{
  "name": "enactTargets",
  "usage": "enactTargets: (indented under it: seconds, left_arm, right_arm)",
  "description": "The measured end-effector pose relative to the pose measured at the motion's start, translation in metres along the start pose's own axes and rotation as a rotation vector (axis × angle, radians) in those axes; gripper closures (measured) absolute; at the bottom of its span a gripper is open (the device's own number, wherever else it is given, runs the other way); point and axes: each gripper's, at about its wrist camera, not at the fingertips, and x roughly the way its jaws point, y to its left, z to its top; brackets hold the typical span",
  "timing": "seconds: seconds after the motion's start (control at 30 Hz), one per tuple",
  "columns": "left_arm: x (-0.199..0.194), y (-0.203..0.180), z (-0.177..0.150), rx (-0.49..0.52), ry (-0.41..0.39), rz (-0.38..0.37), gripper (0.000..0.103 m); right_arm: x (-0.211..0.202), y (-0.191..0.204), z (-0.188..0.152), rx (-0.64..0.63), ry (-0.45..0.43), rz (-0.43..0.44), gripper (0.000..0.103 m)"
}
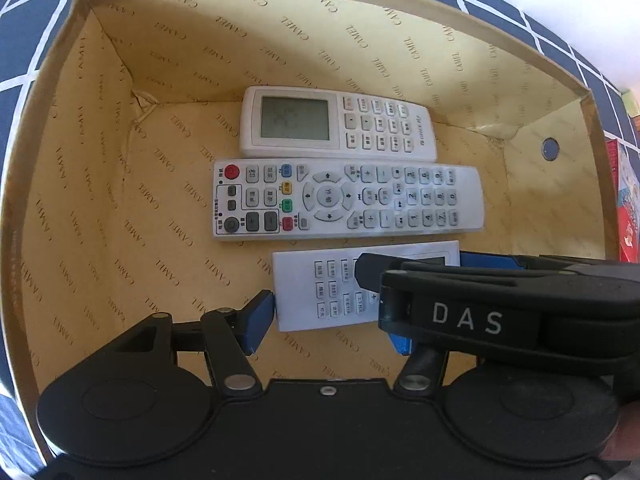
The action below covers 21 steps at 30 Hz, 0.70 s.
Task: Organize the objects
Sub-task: 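Lower the LCD remote into the box beside the TV remote, open right tool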
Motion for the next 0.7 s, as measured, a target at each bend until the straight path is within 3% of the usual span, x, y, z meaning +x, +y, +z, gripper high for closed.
enactTargets:
  seconds: [0.43,0.7]
  left_arm:
    - [0.0002,0.0065,0.0072,0.015,0.017,-0.008,0.045]
    - [-0.0044,0.0063,0.0064,0.002,0.001,-0.010,0.039]
  right_arm:
    - [0.0061,-0.0004,0.0072,0.018,0.015,-0.010,0.030]
    - [0.0000,-0.0035,0.0045,0.037,-0.008,0.007,0.030]
